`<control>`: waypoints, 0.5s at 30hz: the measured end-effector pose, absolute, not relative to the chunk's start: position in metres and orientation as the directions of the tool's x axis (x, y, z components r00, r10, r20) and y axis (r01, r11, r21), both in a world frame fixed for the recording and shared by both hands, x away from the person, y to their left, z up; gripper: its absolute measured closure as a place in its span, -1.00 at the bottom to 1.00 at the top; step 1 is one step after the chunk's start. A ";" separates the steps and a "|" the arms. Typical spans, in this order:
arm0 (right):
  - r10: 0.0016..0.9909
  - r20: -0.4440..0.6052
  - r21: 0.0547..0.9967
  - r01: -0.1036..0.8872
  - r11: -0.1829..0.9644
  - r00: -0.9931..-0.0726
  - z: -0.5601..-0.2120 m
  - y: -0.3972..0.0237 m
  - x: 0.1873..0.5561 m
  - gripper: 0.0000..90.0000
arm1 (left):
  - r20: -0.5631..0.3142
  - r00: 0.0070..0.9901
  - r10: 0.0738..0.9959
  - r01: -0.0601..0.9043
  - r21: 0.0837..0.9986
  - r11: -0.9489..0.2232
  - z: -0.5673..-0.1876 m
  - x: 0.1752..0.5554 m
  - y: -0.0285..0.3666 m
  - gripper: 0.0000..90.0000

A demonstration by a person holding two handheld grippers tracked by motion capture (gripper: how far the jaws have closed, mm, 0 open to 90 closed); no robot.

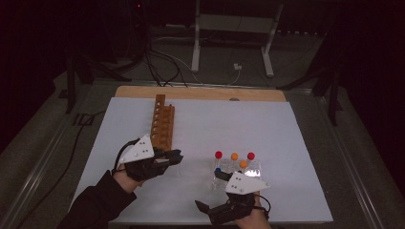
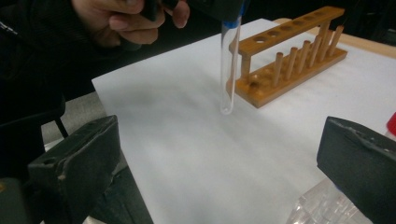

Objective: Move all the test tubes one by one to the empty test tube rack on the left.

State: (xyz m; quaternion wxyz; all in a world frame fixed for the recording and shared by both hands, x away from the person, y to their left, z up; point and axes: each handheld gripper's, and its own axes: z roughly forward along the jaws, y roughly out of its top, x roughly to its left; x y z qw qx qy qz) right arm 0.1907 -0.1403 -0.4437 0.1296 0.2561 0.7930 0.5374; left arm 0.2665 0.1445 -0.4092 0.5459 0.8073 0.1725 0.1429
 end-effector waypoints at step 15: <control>0.556 0.081 0.924 0.272 0.269 -0.827 -0.442 -0.142 0.191 -1.00 | 0.056 0.864 0.501 0.137 0.931 -0.340 -0.401 0.302 0.148 0.73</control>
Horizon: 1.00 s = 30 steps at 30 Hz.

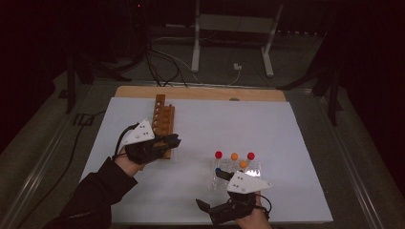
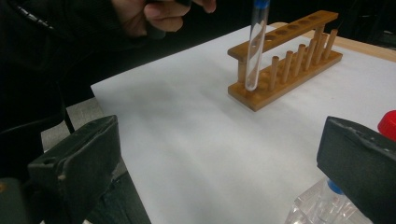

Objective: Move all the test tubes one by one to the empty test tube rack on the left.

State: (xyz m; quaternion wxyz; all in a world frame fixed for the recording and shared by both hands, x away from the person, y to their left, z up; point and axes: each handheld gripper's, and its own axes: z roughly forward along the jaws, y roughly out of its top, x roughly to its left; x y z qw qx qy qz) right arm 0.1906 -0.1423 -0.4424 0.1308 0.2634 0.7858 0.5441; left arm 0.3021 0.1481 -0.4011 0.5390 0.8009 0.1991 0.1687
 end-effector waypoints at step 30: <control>0.549 0.080 0.929 0.262 0.262 -0.832 -0.442 -0.145 0.191 -1.00 | 0.064 0.733 0.677 0.162 0.951 -0.265 -0.368 0.384 0.176 0.73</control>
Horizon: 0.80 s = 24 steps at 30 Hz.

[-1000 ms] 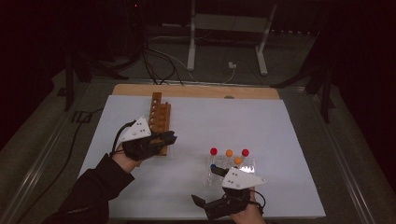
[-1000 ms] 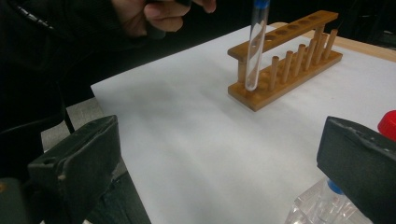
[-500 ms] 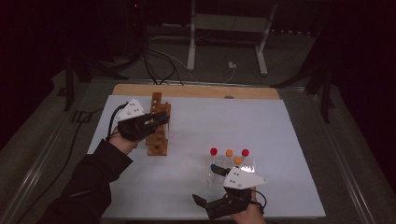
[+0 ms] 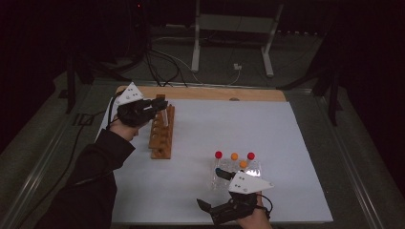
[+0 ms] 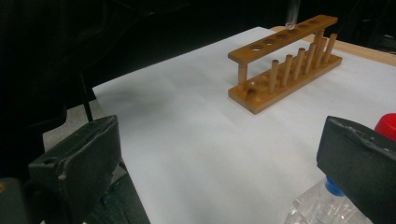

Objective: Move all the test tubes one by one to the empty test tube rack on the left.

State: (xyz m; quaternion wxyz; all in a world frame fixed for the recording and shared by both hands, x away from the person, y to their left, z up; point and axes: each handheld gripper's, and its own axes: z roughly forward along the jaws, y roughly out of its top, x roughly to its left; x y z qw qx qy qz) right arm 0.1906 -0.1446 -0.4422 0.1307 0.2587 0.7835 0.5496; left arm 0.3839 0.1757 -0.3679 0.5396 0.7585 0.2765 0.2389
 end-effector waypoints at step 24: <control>0.524 0.108 0.933 0.268 0.240 -0.845 -0.440 -0.148 0.190 -1.00 | 0.041 0.611 0.791 0.183 0.965 -0.191 -0.361 0.451 0.190 0.73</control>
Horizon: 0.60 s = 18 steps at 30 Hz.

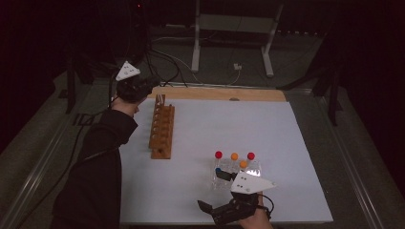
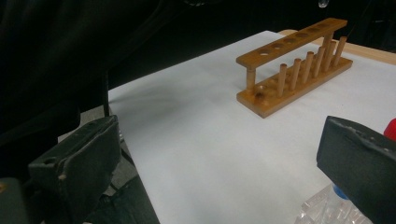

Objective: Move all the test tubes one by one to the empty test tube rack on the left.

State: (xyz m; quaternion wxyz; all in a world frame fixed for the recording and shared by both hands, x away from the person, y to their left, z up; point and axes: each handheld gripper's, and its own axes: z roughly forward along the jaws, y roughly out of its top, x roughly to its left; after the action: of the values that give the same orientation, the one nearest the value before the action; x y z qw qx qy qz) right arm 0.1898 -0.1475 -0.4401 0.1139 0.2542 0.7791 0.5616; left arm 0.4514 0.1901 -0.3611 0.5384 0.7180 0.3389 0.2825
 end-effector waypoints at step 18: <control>0.521 0.125 0.930 0.283 0.235 -0.844 -0.442 -0.149 0.191 -1.00 | 0.035 0.522 0.852 0.239 0.953 -0.185 -0.408 0.487 0.192 0.72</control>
State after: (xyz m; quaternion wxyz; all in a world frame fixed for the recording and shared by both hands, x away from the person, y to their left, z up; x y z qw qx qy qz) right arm 0.1907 -0.1489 -0.4420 0.1059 0.2581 0.7787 0.5620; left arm 0.4867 0.1920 -0.4082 0.5092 0.7084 0.3849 0.3012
